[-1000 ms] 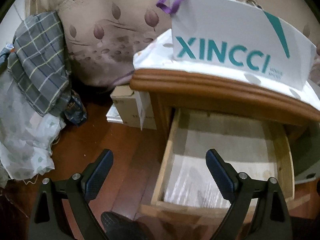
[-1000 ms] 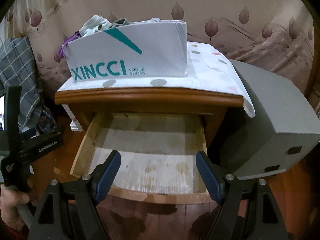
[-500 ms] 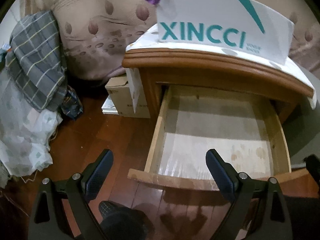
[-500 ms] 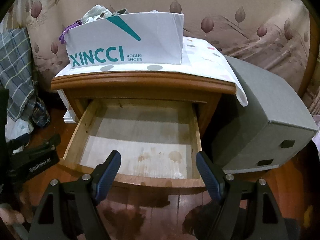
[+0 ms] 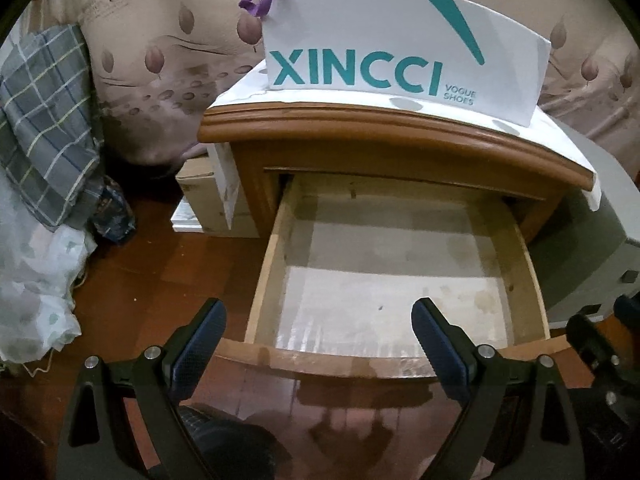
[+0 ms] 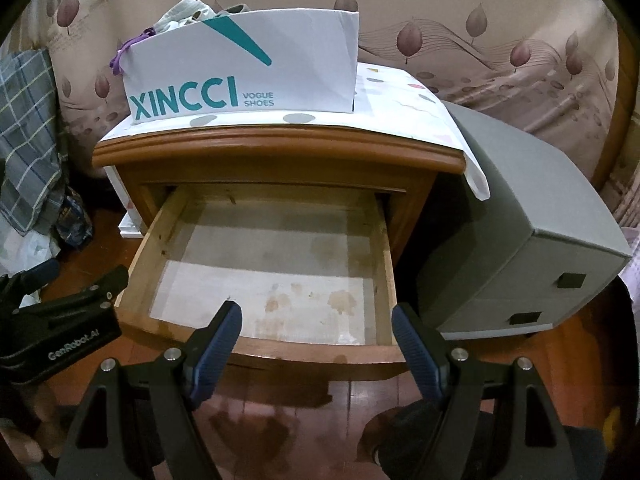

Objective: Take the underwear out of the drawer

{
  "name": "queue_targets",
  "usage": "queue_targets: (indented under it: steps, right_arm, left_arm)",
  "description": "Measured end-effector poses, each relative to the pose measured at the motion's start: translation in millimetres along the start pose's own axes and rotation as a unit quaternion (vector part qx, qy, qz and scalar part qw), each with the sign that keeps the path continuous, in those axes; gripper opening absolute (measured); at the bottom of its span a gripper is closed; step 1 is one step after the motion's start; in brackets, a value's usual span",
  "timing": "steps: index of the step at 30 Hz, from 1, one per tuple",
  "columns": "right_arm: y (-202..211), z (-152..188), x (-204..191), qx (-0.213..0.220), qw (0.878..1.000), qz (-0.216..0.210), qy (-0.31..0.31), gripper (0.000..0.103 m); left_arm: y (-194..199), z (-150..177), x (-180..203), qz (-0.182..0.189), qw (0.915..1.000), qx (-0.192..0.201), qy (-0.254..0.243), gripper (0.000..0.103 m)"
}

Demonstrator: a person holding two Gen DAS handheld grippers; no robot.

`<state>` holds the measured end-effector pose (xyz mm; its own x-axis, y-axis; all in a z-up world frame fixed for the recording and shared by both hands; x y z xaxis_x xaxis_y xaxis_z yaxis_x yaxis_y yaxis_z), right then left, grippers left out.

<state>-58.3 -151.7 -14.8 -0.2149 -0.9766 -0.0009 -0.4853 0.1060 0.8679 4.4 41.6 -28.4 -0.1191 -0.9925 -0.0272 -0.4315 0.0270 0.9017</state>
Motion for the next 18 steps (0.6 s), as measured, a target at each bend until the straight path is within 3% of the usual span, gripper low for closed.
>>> queue_targets:
  steps: [18]
  right_arm:
    - [-5,-1,-1,-0.006,1.000,0.004,0.010,0.079]
  left_arm:
    - [0,-1,8,-0.001,1.0000,-0.001,-0.008,0.092]
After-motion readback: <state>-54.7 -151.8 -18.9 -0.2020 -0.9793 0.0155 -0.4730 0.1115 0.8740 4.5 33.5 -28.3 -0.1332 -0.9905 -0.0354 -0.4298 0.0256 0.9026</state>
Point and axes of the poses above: each gripper's, at about its wrist camera, not at the fingertips, and y roughly against the way its jaws point, x to its right, z to its underside, the point moved 2 cm from there along -y, roughly the way its jaws point, and after that the axes turned 14 degrees about -x, right-handed, at the moved point
